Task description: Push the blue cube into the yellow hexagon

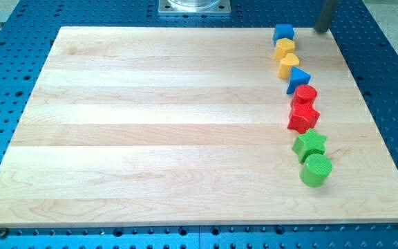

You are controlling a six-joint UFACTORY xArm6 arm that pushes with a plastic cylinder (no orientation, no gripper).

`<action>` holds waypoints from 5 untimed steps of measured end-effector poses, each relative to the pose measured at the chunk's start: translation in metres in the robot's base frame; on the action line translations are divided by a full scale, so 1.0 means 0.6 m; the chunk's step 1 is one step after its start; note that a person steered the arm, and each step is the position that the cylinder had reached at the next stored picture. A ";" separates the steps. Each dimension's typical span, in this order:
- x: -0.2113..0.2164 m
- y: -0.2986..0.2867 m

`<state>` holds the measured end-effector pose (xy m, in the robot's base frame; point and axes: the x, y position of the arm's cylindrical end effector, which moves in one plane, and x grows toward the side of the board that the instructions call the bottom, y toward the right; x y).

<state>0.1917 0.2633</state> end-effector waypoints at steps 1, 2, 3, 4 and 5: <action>0.000 -0.057; 0.018 -0.063; 0.003 -0.067; 0.020 -0.113; 0.077 -0.172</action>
<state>0.2378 0.1600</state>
